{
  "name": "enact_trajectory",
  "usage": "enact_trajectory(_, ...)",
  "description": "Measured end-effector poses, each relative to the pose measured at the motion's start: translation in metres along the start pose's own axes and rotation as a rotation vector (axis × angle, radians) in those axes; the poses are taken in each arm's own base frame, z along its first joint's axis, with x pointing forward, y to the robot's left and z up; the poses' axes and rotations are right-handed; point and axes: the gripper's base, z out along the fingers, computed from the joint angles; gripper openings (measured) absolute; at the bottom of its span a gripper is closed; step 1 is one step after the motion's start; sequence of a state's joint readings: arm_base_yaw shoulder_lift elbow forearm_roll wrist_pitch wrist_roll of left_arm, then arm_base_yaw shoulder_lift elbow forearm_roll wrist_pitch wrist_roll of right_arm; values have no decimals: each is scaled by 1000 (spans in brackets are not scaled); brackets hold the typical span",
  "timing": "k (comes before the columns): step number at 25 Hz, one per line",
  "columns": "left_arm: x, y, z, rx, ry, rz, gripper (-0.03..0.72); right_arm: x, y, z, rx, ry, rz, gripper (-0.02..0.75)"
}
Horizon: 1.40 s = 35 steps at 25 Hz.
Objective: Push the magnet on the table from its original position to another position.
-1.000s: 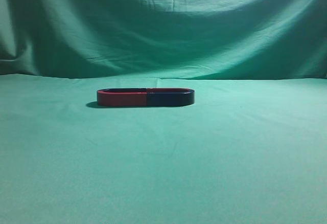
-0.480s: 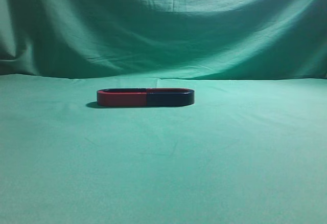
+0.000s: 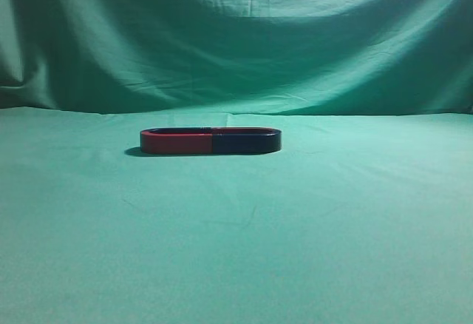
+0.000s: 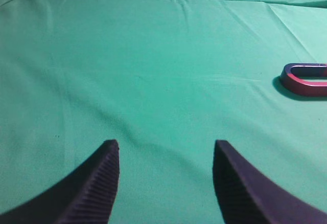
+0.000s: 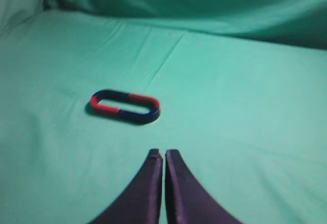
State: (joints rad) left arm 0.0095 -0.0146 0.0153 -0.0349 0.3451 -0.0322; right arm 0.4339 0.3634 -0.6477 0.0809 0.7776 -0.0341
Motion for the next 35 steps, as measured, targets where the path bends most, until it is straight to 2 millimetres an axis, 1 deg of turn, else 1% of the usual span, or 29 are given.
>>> enact_trajectory(2, 0, 0, 0, 0, 0, 0, 399, 11, -3, 5, 36, -44, 12, 0)
enact_trajectory(4, 0, 0, 0, 0, 0, 0, 399, 26, -8, 12, 105, -96, 36, 0)
enact_trajectory(9, 0, 0, 0, 0, 0, 0, 399, 72, -18, 24, 247, -174, 78, 0)
enact_trajectory(13, 0, 0, 0, 0, 0, 0, 399, 109, -22, 34, 308, -227, 78, 0)
enact_trajectory(16, 0, 0, 0, 0, 0, 0, 399, 136, -24, 48, 313, -186, 84, 0)
enact_trajectory(18, 0, 0, 0, 0, 0, 0, 399, 148, -25, 55, 312, -150, 89, 0)
enact_trajectory(24, 0, 0, 0, 0, 0, 0, 399, 153, -25, 56, 311, -115, 89, 0)
enact_trajectory(35, 0, 0, 0, 0, 0, 0, 399, 153, -25, 56, 311, -110, 89, 0)
